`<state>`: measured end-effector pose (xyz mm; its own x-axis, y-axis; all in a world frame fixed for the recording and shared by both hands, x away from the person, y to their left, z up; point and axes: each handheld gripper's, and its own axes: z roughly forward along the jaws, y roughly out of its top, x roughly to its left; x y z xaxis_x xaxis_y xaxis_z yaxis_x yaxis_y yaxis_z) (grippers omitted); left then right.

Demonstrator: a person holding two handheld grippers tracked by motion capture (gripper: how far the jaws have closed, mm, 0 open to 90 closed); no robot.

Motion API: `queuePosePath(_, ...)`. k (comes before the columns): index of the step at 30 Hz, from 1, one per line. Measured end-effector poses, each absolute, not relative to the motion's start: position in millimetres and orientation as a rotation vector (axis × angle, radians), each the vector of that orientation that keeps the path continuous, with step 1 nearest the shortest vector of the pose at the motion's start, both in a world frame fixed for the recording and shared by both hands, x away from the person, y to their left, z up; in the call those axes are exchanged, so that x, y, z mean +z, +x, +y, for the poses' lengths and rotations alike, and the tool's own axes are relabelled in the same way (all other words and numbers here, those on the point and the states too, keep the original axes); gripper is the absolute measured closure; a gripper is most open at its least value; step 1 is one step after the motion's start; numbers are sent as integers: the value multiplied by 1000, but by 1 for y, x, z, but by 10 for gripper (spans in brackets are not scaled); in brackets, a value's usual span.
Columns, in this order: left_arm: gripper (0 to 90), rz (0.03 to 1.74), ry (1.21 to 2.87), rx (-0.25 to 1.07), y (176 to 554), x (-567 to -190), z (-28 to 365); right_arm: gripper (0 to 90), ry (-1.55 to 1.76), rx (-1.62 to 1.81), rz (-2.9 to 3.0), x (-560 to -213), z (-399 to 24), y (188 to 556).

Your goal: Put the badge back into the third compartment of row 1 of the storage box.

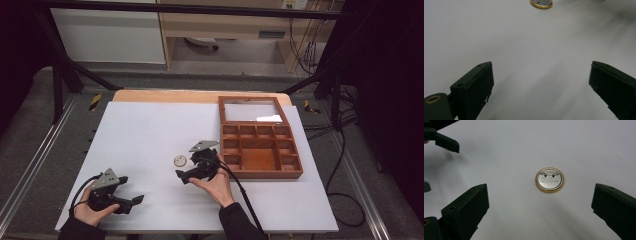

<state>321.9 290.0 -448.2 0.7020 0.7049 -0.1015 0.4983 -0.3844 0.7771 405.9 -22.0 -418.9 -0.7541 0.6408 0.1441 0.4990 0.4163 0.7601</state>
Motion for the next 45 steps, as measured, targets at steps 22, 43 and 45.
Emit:
queuePosePath(22, 54, 919, 2068, 309, 323, -449, 289, 143, 1051, 1130, 2498, -440, 14, 440)
queuePosePath(43, 55, 911, 2079, 308, 322, -449, 289, 394, 1011, 1085, 2510, -451, 20, 444)
queuePosePath(45, 55, 911, 2078, 309, 322, -449, 289, 420, 1000, 1074, 2513, -451, 20, 445)
